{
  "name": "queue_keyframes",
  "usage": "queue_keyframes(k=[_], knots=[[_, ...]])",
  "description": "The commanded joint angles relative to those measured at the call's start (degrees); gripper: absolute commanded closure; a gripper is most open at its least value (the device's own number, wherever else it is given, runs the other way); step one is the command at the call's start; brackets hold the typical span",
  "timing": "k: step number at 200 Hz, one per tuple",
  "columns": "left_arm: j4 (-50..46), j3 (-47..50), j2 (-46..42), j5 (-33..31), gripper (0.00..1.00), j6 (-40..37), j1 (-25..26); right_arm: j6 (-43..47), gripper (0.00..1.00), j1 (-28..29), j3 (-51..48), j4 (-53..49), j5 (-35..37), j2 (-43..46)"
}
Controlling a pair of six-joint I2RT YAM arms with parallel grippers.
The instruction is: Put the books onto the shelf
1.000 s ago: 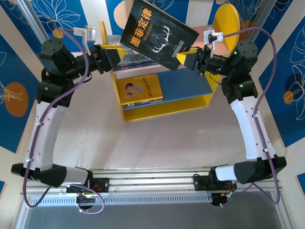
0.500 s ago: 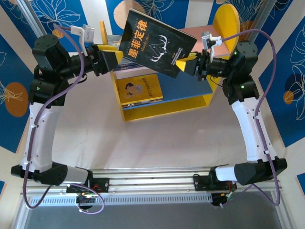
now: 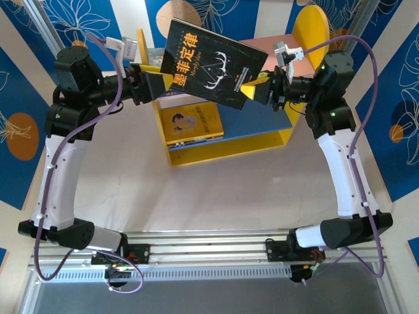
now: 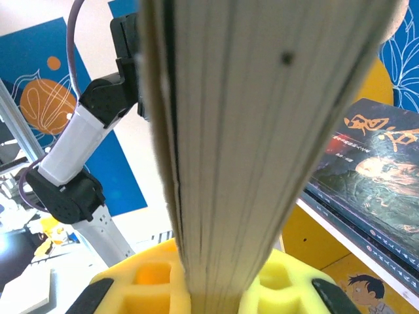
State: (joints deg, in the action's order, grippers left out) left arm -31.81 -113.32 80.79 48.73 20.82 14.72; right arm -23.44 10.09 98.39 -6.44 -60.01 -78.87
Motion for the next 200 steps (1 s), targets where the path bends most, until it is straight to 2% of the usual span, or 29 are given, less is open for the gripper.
queue_keyframes(k=[1,34,70,114,142,155,167,182,200], knots=[[3.8,0.0,-1.2,3.4,0.4,-0.5,-0.7,3.6,1.0,1.2,4.2,-3.6,-1.7,-0.9],[6.7,0.6,-1.2,5.3,0.45,1.1,-0.7,8.2,1.0,2.4,8.1,-10.7,-2.8,-3.3],[7.0,0.6,-1.1,5.5,0.53,1.4,-0.7,10.2,1.0,2.6,9.4,-13.8,-3.4,-4.5],[9.0,1.3,-1.1,6.2,0.73,2.5,-0.7,10.5,1.0,2.6,9.9,-14.9,-3.1,-5.2],[12.0,2.9,-1.4,6.9,0.89,4.0,-0.7,10.2,1.0,2.7,10.2,-15.0,-2.5,-5.5],[14.1,4.1,-1.7,6.9,1.0,5.4,-0.7,9.7,1.0,2.6,10.3,-14.7,-2.2,-5.6],[16.6,5.4,-2.1,6.8,1.0,6.6,-0.7,9.0,1.0,2.7,10.2,-14.2,-1.8,-5.8],[19.9,7.3,-2.6,6.1,1.0,8.7,-0.7,7.7,0.94,2.7,9.9,-12.9,-1.2,-5.8],[22.7,9.1,-3.7,2.9,1.0,10.7,-0.7,5.2,0.74,2.7,9.1,-10.5,0.7,-5.5]])
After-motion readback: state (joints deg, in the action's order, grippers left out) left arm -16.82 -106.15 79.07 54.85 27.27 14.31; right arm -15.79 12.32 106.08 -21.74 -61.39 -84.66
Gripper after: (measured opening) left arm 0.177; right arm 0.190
